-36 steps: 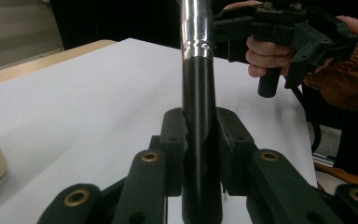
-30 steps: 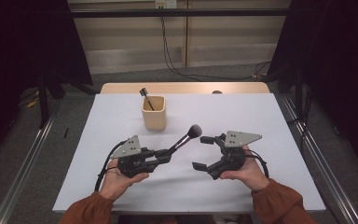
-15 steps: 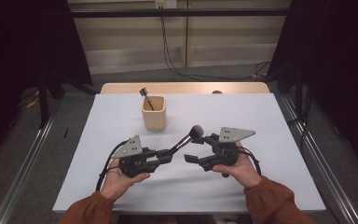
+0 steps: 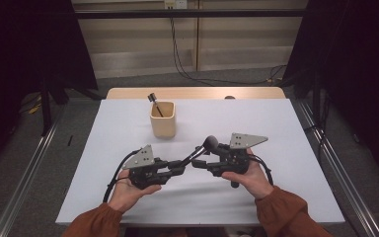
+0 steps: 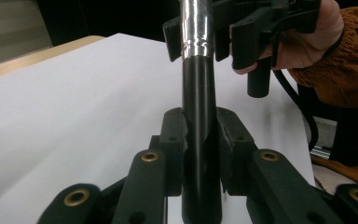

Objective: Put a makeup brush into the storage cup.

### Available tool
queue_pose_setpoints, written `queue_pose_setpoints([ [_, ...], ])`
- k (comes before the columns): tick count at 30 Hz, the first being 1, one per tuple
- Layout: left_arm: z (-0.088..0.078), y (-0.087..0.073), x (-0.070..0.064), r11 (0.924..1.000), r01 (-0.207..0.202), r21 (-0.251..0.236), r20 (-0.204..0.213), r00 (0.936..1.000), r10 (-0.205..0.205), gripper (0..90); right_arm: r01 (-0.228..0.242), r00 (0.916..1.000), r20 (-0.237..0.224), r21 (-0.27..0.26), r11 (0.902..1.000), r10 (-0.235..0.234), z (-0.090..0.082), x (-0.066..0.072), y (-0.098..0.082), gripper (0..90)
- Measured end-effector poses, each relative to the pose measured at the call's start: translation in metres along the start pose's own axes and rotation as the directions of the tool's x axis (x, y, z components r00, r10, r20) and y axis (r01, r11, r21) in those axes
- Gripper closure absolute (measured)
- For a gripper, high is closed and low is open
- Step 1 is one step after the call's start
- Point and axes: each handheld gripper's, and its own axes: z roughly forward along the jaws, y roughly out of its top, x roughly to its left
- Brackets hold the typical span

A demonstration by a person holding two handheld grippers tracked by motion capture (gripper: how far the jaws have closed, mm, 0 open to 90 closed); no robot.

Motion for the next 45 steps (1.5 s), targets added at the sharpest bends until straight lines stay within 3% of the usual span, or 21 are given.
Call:
queue_pose_setpoints([
  [15, 0.005, -0.001, -0.001, 0.9997, -0.016, 0.017, 0.009, 0.9998, 0.016, 74.4, -0.099, 0.9942, -0.047, -0.033, 0.9946, 0.097, -0.001, -0.006, -0.001, 65.6],
  [20, 0.008, -0.003, -0.001, 0.9990, -0.033, 0.031, 0.011, 0.9994, 0.033, 73.7, -0.122, 0.9896, -0.081, -0.035, 0.9920, 0.119, -0.001, -0.006, -0.001, 69.8],
  [22, 0.009, -0.004, -0.002, 0.9986, -0.035, 0.038, 0.013, 0.9993, 0.035, 73.3, -0.104, 0.9901, -0.097, -0.026, 0.9942, 0.101, -0.001, -0.005, 0.000, 70.9],
  [32, 0.010, -0.004, -0.002, 0.9993, -0.018, 0.034, -0.004, 0.9998, 0.018, 69.2, -0.080, 0.9931, -0.088, -0.028, 0.9964, 0.077, -0.002, -0.003, 0.003, 71.4],
  [39, 0.011, -0.006, -0.002, 0.9994, 0.011, 0.032, -0.019, 0.9998, -0.011, 59.0, -0.077, 0.9950, -0.067, -0.036, 0.9964, 0.074, -0.008, -0.005, 0.005, 71.5],
  [45, 0.007, -0.005, 0.000, 0.9992, 0.030, 0.027, -0.057, 0.9980, -0.028, 45.2, -0.067, 0.9963, -0.055, -0.031, 0.9973, 0.066, -0.011, -0.007, 0.006, 71.5],
])
